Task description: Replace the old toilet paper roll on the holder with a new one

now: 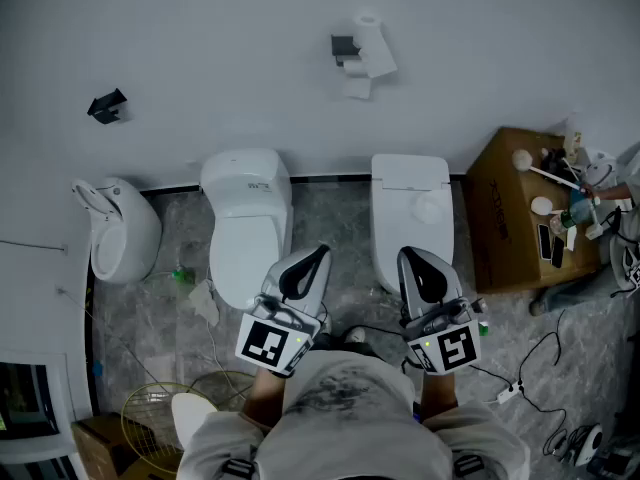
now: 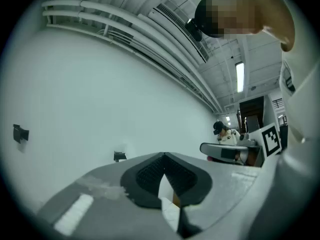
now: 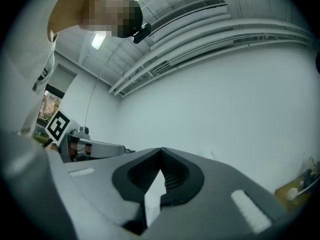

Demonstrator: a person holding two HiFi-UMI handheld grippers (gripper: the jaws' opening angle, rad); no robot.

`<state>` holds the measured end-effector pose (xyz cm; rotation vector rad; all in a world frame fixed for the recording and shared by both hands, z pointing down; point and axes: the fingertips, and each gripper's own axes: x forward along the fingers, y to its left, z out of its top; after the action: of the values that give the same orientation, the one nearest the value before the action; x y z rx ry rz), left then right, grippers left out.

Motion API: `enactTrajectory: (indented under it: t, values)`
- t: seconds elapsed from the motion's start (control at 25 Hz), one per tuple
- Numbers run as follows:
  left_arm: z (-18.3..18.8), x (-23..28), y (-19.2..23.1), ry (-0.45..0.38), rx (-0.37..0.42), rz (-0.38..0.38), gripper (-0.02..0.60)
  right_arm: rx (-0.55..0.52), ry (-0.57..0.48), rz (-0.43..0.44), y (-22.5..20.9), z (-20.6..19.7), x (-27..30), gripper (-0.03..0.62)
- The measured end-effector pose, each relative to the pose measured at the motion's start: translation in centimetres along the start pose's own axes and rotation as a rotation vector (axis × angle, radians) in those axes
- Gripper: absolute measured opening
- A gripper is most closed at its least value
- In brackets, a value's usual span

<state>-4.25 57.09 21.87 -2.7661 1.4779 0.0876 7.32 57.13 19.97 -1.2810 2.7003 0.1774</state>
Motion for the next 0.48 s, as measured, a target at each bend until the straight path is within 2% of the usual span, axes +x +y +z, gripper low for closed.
enactTrajectory:
  t: [0.48]
  values:
    - [-0.7, -0.3, 0.3, 0.013, 0.022, 0.075, 0.005, 0.025, 0.046, 0.022, 0.2, -2.4, 0.3, 0.002]
